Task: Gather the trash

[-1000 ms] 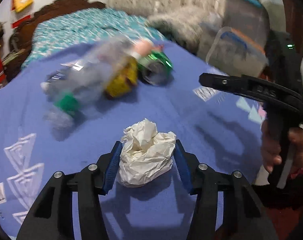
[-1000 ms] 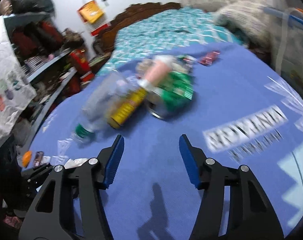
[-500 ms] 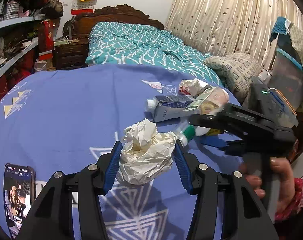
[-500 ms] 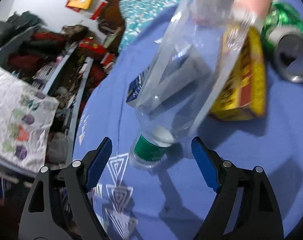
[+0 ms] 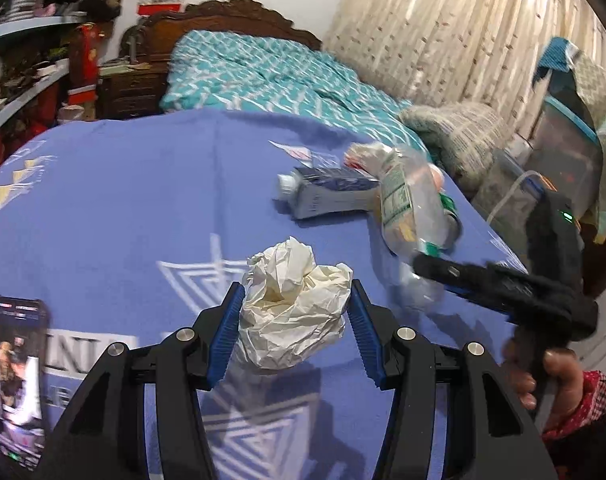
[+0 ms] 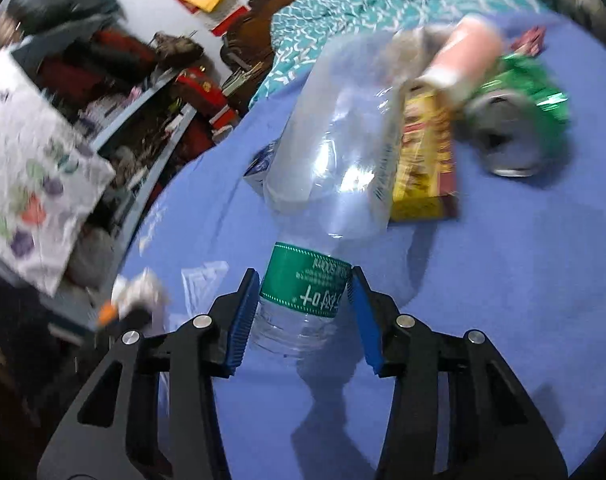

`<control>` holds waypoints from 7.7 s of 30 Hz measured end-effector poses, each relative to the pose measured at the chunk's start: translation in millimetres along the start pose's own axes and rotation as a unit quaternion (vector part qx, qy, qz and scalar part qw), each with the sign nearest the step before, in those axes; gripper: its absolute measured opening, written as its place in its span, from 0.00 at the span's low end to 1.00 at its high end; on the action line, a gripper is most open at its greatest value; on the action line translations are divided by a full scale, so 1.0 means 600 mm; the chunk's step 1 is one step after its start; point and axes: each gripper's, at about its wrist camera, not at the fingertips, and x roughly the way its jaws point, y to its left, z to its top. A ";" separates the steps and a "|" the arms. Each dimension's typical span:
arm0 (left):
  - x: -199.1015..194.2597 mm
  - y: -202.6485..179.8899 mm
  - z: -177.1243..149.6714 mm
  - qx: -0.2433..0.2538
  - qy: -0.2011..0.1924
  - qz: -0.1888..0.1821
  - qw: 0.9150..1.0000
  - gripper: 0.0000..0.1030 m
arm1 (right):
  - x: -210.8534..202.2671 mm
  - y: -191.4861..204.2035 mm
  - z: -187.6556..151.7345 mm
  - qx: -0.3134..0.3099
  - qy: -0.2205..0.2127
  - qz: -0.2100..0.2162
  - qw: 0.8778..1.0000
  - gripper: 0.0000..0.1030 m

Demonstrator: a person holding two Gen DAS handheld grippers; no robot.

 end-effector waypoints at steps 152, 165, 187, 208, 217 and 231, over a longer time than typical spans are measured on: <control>0.209 -0.224 -0.013 0.123 0.124 0.080 0.981 0.55 | -0.227 -0.351 -0.052 0.200 -0.079 0.061 0.975 0.51; 0.220 -0.313 0.010 0.128 0.142 -0.040 0.981 0.54 | -0.240 -0.373 -0.051 0.222 -0.112 0.098 0.964 0.21; 0.418 -0.870 0.020 0.328 0.210 -0.258 0.884 0.55 | -0.592 -0.660 -0.101 0.309 -0.322 -0.200 0.872 0.21; 0.359 -0.780 0.061 0.287 0.151 -0.239 0.915 0.78 | -0.607 -0.629 -0.076 0.284 -0.361 -0.220 0.861 0.61; 0.252 -0.445 0.071 0.241 0.087 -0.098 0.962 0.76 | -0.459 -0.528 0.015 0.233 -0.271 -0.107 0.928 0.54; 0.257 -0.078 0.220 0.129 0.052 0.099 0.985 0.86 | -0.107 -0.314 0.207 0.135 -0.091 0.000 0.987 0.55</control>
